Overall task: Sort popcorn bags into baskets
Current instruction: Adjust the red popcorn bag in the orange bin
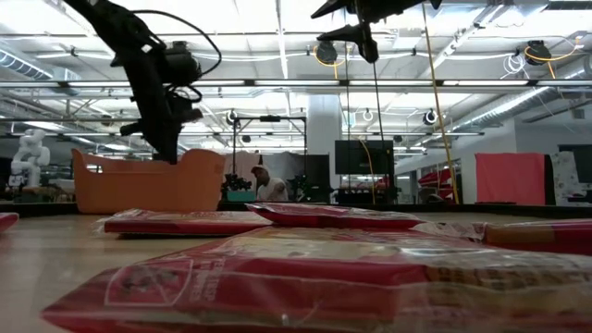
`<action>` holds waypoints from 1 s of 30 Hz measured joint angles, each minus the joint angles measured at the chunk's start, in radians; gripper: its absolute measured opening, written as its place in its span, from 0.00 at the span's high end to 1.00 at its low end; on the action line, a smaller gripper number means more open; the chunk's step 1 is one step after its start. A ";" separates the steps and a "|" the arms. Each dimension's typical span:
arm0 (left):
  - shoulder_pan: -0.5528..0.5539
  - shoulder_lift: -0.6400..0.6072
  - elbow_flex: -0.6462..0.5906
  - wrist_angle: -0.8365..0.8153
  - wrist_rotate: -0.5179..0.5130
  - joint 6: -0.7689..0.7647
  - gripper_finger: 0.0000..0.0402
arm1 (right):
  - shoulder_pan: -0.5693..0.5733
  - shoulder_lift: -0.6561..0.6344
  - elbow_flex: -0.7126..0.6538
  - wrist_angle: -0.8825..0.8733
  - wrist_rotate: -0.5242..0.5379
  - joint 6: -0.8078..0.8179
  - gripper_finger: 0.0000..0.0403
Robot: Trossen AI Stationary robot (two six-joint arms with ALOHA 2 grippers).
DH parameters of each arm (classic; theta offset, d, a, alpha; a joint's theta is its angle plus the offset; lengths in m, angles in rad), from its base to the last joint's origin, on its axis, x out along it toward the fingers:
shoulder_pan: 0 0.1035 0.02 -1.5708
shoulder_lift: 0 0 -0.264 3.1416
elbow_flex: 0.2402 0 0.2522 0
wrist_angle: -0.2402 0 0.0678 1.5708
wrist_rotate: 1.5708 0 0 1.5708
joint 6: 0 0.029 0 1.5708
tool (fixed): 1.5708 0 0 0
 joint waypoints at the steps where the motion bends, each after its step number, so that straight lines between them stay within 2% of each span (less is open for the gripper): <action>1: -0.008 0.008 0.000 0.009 -0.016 -0.006 0.99 | 0.001 0.000 0.000 -0.003 0.000 0.002 0.59; 7: -0.017 0.109 0.001 0.035 -0.040 -0.152 0.98 | 0.024 0.000 0.000 -0.012 0.000 0.009 0.59; 17: -0.024 0.292 0.000 0.143 -0.054 -0.205 0.99 | 0.051 0.000 0.000 -0.055 0.000 0.027 0.59; 25: -0.034 0.318 0.000 0.201 -0.052 -0.226 0.96 | 0.051 0.000 0.000 -0.058 0.000 0.037 0.59; 30: -0.043 0.319 0.000 0.283 0.028 -0.181 0.98 | 0.051 0.000 0.000 -0.058 0.000 0.025 0.59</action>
